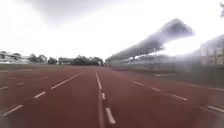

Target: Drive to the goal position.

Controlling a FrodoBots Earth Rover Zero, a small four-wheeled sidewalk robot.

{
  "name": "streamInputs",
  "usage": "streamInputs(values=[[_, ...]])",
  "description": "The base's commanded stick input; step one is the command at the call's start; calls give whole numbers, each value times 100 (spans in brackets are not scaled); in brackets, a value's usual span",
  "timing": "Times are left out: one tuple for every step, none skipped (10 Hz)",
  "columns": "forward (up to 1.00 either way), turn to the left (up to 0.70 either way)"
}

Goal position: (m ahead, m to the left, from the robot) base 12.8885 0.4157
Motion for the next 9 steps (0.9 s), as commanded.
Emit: streamInputs(values=[[45, 0], [45, 0], [45, 0], [45, 4], [45, 22], [45, 27], [45, 27], [45, 27], [45, 27]])
